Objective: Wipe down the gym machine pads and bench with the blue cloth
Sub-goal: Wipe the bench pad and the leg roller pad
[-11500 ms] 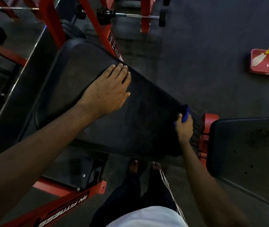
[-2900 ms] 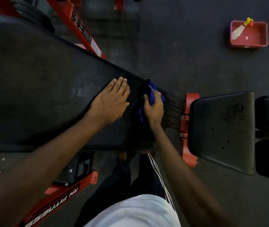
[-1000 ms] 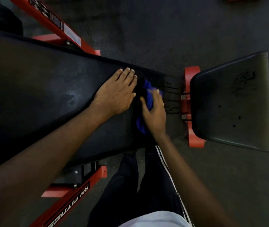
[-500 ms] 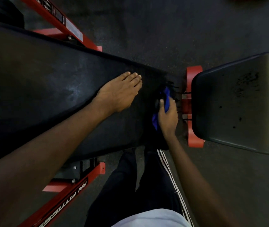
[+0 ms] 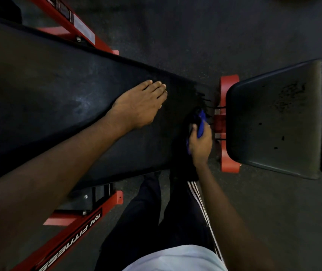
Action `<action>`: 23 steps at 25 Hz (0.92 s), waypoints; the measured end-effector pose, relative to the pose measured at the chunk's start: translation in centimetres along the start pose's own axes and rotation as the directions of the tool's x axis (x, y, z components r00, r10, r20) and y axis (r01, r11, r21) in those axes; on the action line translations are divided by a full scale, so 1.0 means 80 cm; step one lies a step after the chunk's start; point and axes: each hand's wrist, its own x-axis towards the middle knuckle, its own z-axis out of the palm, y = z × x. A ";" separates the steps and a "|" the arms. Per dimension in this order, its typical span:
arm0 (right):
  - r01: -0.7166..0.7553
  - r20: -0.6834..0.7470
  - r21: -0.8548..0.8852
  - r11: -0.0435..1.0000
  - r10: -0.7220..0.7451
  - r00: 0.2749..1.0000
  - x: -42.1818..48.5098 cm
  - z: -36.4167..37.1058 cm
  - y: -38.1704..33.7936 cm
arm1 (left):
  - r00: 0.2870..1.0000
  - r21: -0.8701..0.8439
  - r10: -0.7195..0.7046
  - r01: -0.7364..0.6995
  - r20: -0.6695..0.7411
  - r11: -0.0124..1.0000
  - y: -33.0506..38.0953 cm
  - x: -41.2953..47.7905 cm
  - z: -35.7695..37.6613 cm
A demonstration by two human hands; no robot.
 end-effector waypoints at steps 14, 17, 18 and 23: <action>0.321 0.188 0.078 0.944 -0.330 0.925 -0.085 0.007 -0.067 | 1.000 0.004 0.004 -0.004 0.013 1.000 0.001 0.003 -0.001; 0.328 0.159 0.014 0.945 -0.326 0.932 -0.026 0.023 -0.075 | 1.000 0.002 0.009 -0.009 0.019 1.000 0.001 0.003 -0.004; 0.269 0.129 -0.013 0.963 -0.265 0.956 0.007 0.027 -0.065 | 1.000 0.007 0.009 -0.010 0.011 1.000 0.001 0.002 -0.003; -0.083 0.051 -0.098 0.992 0.089 0.995 0.167 0.015 -0.042 | 1.000 0.012 0.019 -0.019 0.009 1.000 -0.001 0.003 0.004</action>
